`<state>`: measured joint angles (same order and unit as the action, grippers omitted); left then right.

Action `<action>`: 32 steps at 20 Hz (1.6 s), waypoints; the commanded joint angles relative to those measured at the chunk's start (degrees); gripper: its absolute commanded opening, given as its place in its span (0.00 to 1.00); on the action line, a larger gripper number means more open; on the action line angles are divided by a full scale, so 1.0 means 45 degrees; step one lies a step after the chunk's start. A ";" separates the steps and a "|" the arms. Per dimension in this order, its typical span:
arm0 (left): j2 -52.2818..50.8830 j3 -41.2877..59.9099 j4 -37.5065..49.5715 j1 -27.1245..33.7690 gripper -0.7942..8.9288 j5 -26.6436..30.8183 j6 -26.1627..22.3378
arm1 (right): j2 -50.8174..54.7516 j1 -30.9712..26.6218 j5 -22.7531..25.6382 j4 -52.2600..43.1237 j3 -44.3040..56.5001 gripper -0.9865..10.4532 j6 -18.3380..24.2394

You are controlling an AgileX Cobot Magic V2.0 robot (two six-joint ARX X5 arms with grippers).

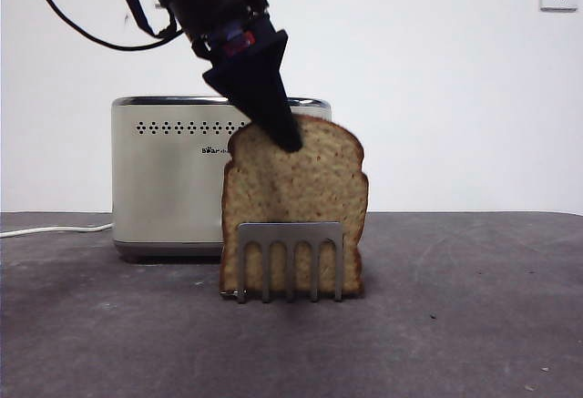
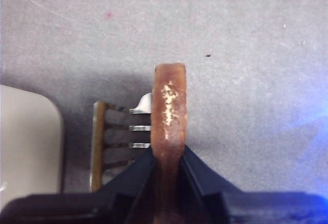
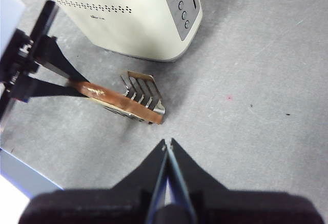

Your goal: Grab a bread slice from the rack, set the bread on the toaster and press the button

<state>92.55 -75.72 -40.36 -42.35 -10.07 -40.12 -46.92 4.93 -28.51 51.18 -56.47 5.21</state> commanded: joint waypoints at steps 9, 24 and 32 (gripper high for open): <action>-0.1146 -0.6047 -0.4012 0.0024 0.07 0.1355 -0.0219 | -0.0015 0.0029 -0.0019 -0.0019 -0.0029 0.08 0.0112; -0.0563 -0.8034 -0.4085 0.2871 0.07 0.1690 -0.2822 | -0.0092 0.0034 -0.0024 0.0117 -0.0024 0.08 0.0107; 0.0733 -0.8029 -0.4036 0.3570 0.07 0.0525 -0.3031 | -0.0491 0.0034 -0.0024 0.0117 -0.0029 0.08 0.0160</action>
<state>95.66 -112.07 -58.78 -26.39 -7.07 -53.01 -49.06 4.93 -28.51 51.83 -56.47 5.41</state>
